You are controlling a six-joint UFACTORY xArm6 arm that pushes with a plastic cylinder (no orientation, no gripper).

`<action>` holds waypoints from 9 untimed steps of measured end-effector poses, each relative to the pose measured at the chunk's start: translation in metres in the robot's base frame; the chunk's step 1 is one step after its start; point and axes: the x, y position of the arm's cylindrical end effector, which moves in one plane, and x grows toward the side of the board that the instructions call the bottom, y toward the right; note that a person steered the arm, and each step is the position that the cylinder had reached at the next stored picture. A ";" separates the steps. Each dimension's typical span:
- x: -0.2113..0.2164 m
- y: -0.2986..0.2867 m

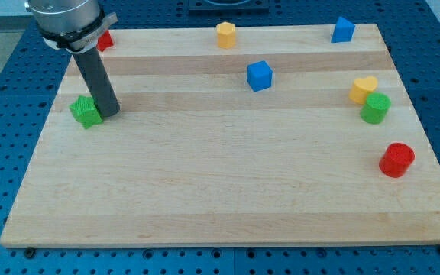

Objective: Nudge green circle a bit left

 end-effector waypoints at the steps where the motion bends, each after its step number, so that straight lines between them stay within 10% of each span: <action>1: 0.000 0.000; 5: 0.040 0.050; 9: 0.040 0.245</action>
